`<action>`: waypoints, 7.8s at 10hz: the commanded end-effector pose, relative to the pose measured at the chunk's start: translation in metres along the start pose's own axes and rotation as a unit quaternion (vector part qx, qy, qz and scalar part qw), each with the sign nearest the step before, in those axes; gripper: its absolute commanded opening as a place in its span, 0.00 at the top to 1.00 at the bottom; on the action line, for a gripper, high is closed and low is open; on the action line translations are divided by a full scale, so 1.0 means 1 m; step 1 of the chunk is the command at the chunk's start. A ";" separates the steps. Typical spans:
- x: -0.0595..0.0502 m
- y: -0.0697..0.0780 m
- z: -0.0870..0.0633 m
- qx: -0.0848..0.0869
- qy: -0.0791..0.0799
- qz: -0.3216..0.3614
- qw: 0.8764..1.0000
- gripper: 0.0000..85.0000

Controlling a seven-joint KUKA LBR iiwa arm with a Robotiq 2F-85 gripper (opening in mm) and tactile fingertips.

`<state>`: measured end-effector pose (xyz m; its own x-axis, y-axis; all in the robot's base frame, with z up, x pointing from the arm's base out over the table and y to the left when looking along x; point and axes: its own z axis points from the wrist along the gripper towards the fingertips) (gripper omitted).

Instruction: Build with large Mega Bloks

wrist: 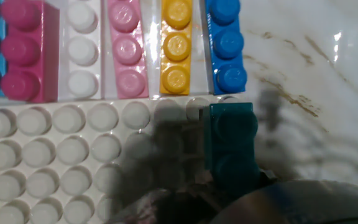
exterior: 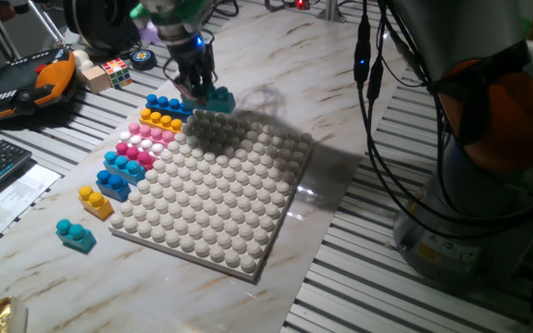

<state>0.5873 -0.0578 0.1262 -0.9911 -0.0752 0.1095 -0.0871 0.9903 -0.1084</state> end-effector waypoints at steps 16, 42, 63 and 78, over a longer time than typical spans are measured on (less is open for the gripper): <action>0.013 0.010 0.025 -0.018 0.011 -0.016 1.000 0.99; 0.022 0.010 0.049 -0.012 -0.015 0.002 1.000 0.99; -0.072 -0.011 0.023 -0.013 -0.059 0.010 0.998 0.25; -0.100 -0.017 0.035 -0.007 -0.049 -0.058 0.997 0.31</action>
<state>0.6865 -0.0716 0.0807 -0.9792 -0.2021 0.0172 -0.2028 0.9753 -0.0871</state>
